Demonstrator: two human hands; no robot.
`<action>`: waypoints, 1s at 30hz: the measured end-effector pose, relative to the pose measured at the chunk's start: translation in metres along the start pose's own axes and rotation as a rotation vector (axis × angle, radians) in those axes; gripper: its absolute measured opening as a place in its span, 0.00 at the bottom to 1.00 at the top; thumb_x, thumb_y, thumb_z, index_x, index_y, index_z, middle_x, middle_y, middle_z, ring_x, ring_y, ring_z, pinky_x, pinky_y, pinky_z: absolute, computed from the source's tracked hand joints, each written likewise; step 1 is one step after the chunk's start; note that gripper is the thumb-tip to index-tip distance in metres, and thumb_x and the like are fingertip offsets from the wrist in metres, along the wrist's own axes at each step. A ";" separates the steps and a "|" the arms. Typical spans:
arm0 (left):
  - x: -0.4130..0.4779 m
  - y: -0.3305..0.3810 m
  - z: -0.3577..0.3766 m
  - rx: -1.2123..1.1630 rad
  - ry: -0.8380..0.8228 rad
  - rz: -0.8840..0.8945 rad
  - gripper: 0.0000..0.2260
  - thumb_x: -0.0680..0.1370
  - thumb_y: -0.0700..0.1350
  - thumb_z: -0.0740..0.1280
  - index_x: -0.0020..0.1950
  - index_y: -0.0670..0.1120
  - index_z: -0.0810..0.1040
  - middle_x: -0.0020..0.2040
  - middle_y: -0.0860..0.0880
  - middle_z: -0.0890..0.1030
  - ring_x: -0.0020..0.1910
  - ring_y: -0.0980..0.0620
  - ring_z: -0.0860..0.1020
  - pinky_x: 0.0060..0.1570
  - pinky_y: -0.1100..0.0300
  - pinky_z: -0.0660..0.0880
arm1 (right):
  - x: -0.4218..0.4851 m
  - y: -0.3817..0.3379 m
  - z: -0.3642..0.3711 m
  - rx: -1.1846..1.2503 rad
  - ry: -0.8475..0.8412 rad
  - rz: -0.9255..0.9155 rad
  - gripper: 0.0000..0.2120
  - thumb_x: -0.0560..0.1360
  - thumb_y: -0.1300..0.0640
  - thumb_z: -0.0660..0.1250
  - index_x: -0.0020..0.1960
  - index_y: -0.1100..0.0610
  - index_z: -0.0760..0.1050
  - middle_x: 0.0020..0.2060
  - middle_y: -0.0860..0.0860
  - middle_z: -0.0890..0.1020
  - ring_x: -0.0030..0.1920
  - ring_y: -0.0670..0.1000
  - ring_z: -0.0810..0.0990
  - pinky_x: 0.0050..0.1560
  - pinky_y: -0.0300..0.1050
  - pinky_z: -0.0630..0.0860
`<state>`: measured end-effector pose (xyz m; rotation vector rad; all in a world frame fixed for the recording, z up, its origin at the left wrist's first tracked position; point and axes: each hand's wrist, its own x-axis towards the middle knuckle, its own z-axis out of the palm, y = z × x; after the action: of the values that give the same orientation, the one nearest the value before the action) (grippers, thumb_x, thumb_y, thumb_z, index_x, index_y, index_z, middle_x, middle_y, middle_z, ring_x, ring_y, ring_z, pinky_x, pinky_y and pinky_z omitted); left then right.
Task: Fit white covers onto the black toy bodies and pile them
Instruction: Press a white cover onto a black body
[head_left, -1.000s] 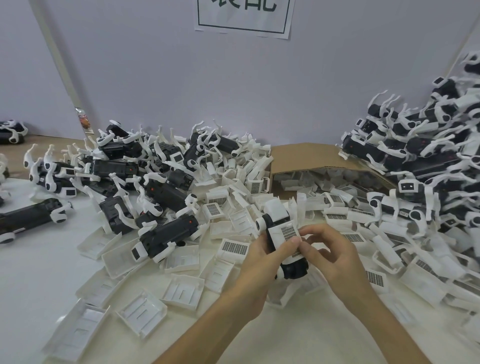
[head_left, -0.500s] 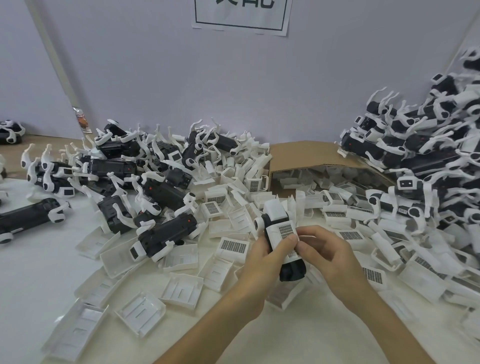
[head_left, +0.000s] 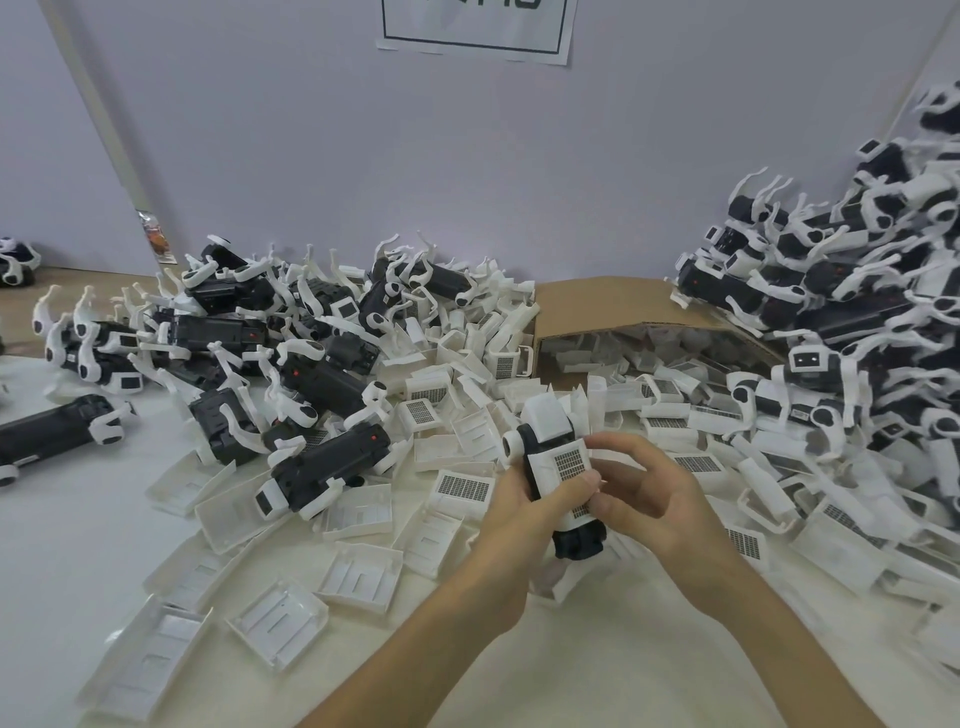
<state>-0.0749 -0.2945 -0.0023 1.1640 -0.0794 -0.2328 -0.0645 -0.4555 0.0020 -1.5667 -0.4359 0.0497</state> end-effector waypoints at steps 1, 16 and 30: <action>0.000 0.000 0.000 -0.010 0.001 -0.007 0.16 0.77 0.43 0.72 0.64 0.51 0.76 0.55 0.49 0.86 0.56 0.52 0.84 0.54 0.56 0.81 | 0.000 0.000 0.000 -0.012 -0.009 0.006 0.22 0.73 0.60 0.73 0.65 0.54 0.74 0.58 0.55 0.84 0.56 0.57 0.84 0.52 0.45 0.81; 0.004 -0.001 -0.003 0.011 -0.040 0.022 0.15 0.80 0.41 0.69 0.66 0.45 0.76 0.58 0.45 0.84 0.59 0.45 0.82 0.59 0.50 0.80 | 0.001 0.008 0.003 -0.102 0.043 -0.010 0.24 0.69 0.58 0.75 0.63 0.50 0.76 0.56 0.55 0.84 0.51 0.62 0.83 0.52 0.57 0.82; 0.003 -0.004 -0.001 0.039 -0.057 0.057 0.14 0.79 0.45 0.71 0.65 0.52 0.76 0.57 0.48 0.85 0.60 0.49 0.82 0.66 0.45 0.76 | 0.001 0.005 0.005 -0.022 -0.033 0.000 0.20 0.77 0.59 0.69 0.68 0.57 0.73 0.58 0.56 0.84 0.59 0.56 0.83 0.50 0.46 0.82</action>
<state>-0.0725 -0.2953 -0.0065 1.1922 -0.1682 -0.2146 -0.0641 -0.4509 -0.0030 -1.5889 -0.4638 0.0710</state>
